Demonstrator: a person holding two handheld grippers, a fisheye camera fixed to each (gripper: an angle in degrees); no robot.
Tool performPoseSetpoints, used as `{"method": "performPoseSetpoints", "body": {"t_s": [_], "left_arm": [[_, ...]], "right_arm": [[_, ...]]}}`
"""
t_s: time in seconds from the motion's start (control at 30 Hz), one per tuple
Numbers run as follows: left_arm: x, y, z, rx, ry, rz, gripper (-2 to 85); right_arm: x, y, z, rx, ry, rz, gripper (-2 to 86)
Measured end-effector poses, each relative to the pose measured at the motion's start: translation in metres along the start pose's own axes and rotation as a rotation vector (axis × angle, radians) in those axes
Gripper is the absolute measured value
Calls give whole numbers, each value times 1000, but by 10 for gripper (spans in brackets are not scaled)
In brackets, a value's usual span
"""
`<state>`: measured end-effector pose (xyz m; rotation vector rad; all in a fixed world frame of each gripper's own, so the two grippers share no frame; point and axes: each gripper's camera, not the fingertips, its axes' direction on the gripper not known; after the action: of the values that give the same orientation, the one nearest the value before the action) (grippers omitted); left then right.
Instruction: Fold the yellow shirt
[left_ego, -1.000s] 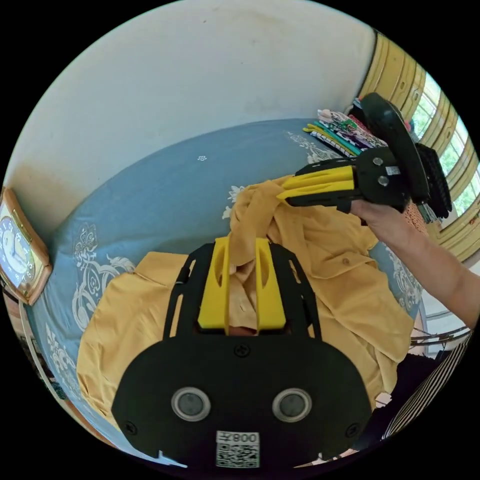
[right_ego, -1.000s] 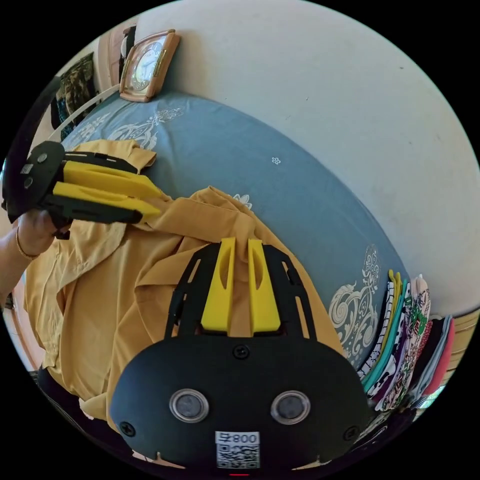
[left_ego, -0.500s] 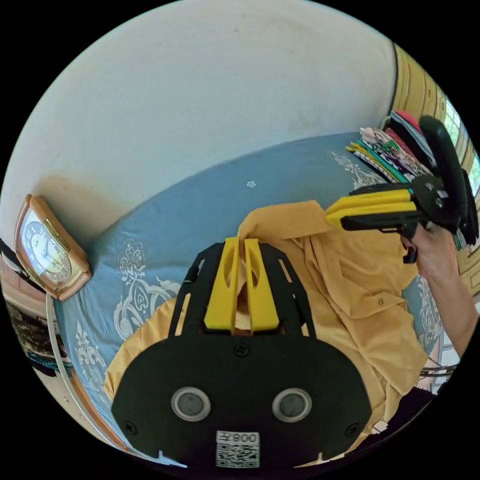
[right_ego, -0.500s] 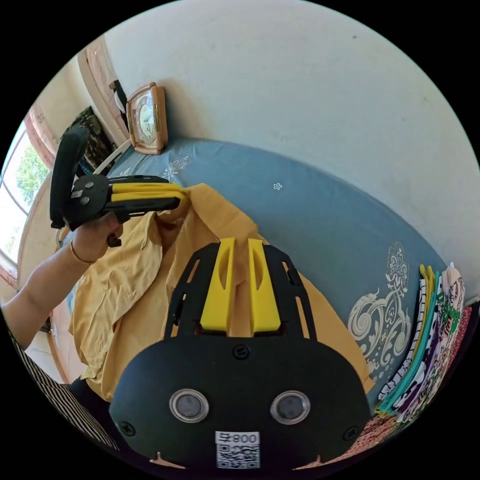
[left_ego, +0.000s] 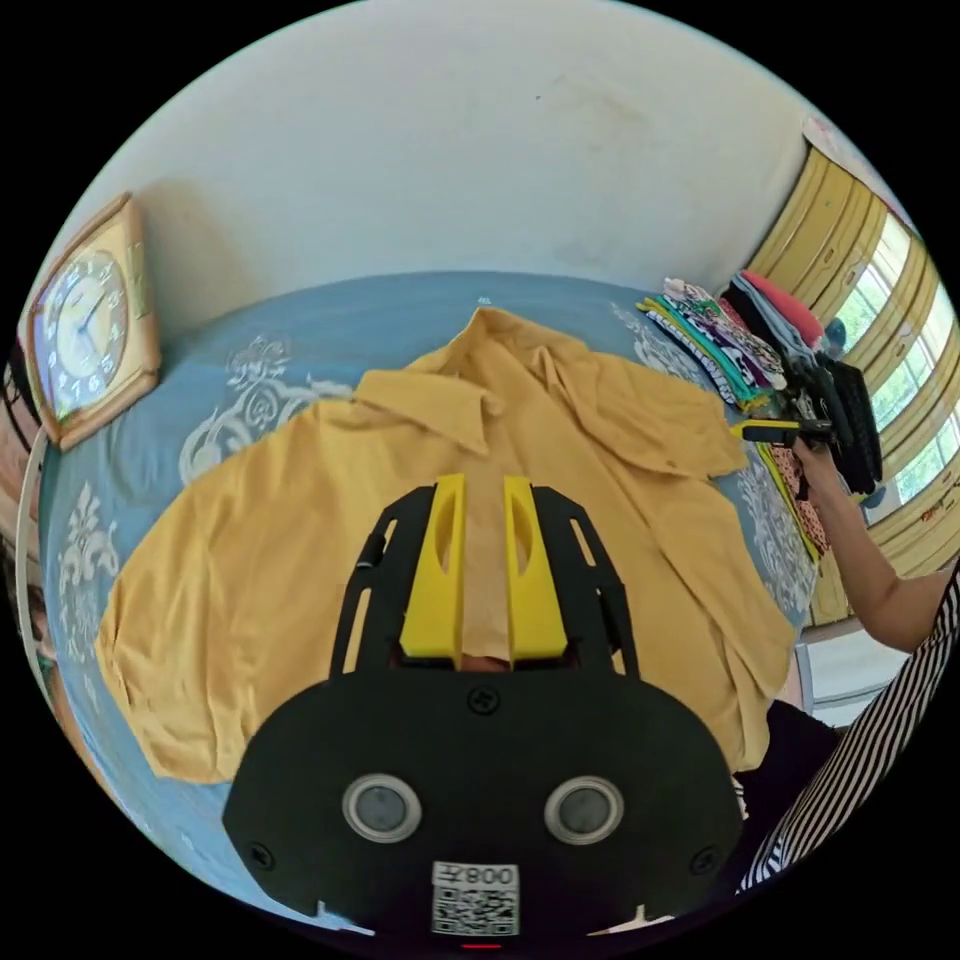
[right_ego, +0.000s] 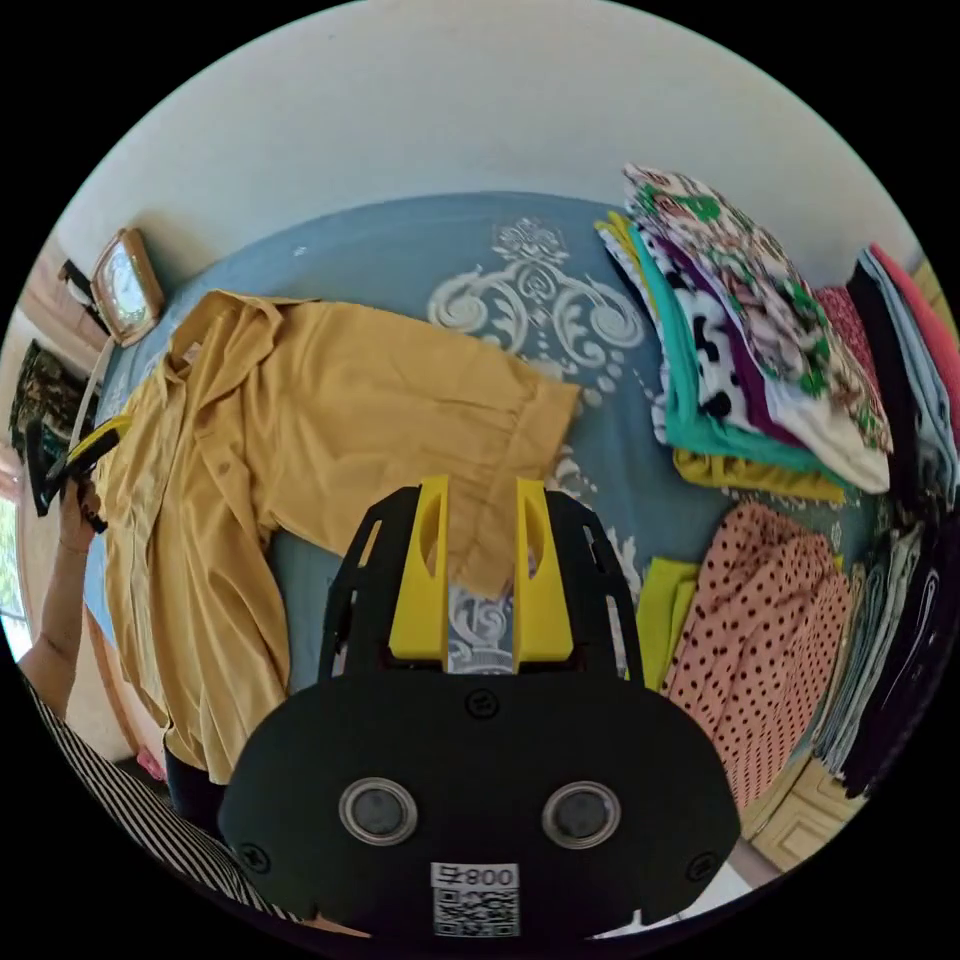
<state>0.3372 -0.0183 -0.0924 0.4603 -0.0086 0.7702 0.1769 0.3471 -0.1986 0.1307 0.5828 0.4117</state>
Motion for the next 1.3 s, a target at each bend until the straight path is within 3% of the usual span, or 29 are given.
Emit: {"method": "performPoseSetpoints", "body": {"t_s": [0.17, 0.4, 0.8, 0.97, 1.13, 1.3], "left_arm": [[-51, 80, -37, 12, -110, -281, 69], [-121, 149, -52, -55, -270, -544, 55], [-139, 202, -60, -83, -331, -572, 34], [-123, 239, -88, -18, -222, -590, 49], [-92, 299, -124, 73, -3, -580, 69], [-15, 368, -132, -27, 178, -505, 76]], "right_arm": [[2, 4, 6, 3, 51, 19, 100], [-13, -9, 5, -65, 98, -109, 24], [32, -44, 5, -133, 191, -47, 33], [38, -23, -10, -65, 160, 22, 53], [70, 34, -42, 37, -129, 186, 60], [16, 90, -56, 75, -380, 23, 46]]}}
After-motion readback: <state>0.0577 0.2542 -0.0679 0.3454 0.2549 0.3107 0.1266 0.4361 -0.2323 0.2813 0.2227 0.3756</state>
